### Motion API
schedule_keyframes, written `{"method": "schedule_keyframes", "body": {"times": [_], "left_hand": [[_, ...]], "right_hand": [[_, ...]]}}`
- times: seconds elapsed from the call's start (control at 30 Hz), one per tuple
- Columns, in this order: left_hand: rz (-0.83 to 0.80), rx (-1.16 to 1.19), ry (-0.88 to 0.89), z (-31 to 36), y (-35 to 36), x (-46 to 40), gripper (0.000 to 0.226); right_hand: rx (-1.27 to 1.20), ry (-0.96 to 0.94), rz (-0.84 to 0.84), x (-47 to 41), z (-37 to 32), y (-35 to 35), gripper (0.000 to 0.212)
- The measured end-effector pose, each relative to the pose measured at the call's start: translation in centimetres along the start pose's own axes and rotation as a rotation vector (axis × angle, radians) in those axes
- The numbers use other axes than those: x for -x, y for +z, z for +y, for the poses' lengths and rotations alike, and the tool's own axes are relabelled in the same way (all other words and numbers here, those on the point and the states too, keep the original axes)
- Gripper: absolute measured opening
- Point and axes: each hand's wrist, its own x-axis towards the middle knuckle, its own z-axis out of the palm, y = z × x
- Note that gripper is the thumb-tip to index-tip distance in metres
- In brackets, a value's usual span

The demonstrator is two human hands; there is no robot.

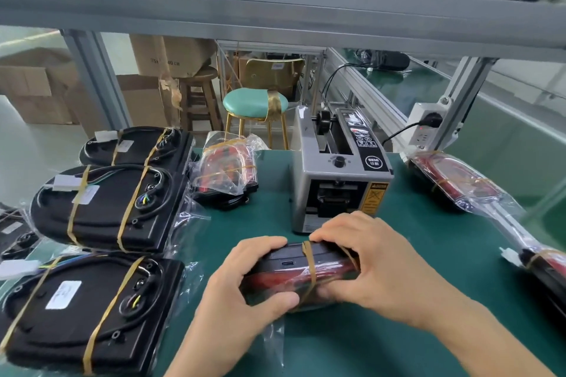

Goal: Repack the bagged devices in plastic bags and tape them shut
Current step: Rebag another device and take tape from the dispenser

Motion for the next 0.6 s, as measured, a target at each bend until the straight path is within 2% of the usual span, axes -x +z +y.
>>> {"method": "schedule_keyframes", "body": {"times": [0.07,0.1,0.17,0.3,0.43,0.6], "left_hand": [[0.016,-0.010,0.025,0.1,-0.5,-0.1,0.055],[0.029,-0.011,0.021,0.1,-1.0,-0.2,0.055],[0.055,0.030,-0.018,0.0,-2.4,-0.2,0.054],[0.091,0.138,-0.069,-0.6,-3.7,0.6,0.057],[0.142,0.147,-0.058,-1.0,-3.1,1.3,0.057],[0.166,0.172,-0.051,-1.3,-3.0,1.3,0.056]], "right_hand": [[-0.204,0.107,-0.022,0.0,0.3,-0.4,0.046],[-0.383,0.203,0.008,0.0,0.5,-0.8,0.034],[-0.661,0.423,0.177,0.1,1.5,-0.8,0.010],[-0.850,0.799,0.416,-1.1,2.6,1.1,0.007],[-1.069,0.943,0.586,-3.4,1.8,2.7,0.003],[-1.182,1.033,0.718,-5.4,1.5,2.8,0.009]]}}
